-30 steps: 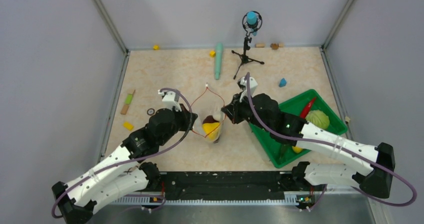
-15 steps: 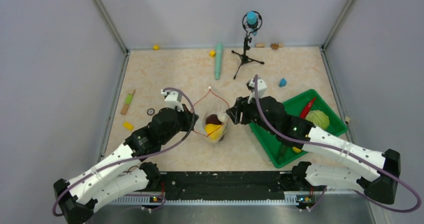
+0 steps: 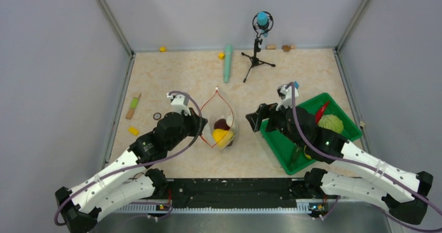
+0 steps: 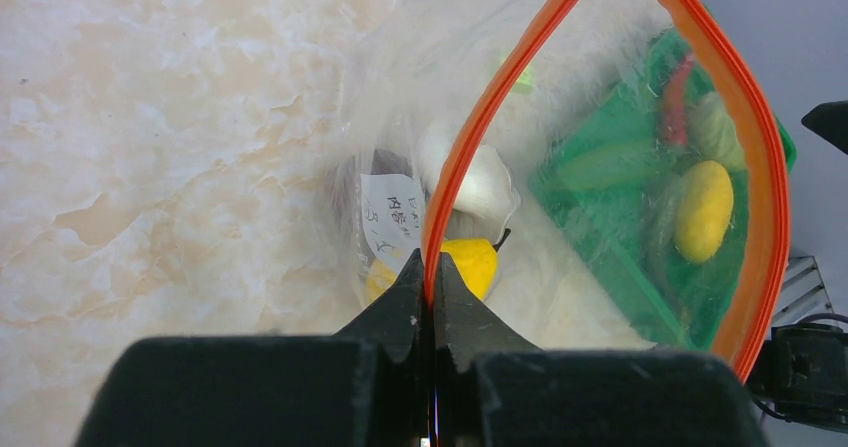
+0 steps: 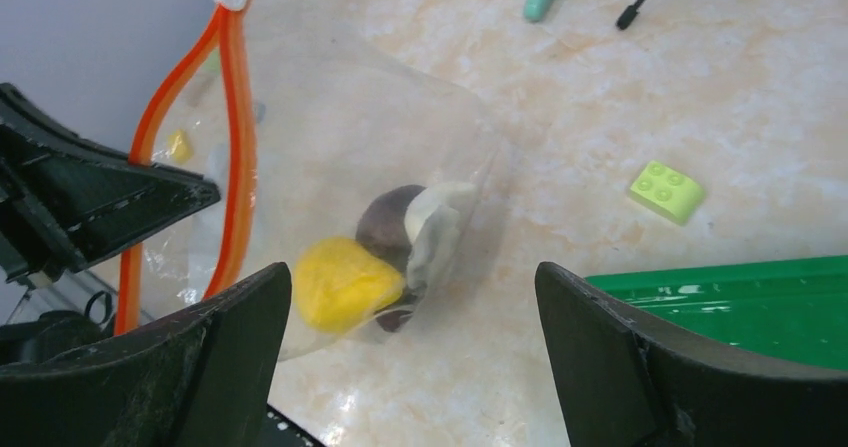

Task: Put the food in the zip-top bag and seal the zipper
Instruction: Adjust the zipper food storage bag at the center of the board, then pick up the fake vegetable from the bin.

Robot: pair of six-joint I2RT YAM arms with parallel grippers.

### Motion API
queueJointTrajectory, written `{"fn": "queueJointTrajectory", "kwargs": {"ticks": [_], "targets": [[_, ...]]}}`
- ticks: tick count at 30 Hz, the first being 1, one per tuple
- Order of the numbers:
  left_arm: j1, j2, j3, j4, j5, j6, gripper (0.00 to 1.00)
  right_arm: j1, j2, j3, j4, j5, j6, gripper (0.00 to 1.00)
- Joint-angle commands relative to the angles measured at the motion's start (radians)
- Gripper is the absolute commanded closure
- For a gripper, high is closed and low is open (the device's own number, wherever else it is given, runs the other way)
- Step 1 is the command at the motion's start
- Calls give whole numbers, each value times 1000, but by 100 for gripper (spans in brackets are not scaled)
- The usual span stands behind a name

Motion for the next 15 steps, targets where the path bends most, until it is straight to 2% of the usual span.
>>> {"fn": "queueJointTrajectory", "kwargs": {"ticks": [1,3,5,10,15], "targets": [[-3,-17,0,58,8,-12,100,-18,-59,38,-75,153,-3,9],[-3,-17,-3,62,11,-13,100,-53,-53,37,-151,265,25,9],[-3,-15,-4,65,13,-15,100,-133,-34,35,-231,300,83,8],[-2,-8,-1,62,17,-15,100,-380,12,-34,-292,175,141,7],[-2,0,-2,59,1,-13,100,-462,83,-123,-317,175,204,6]]}}
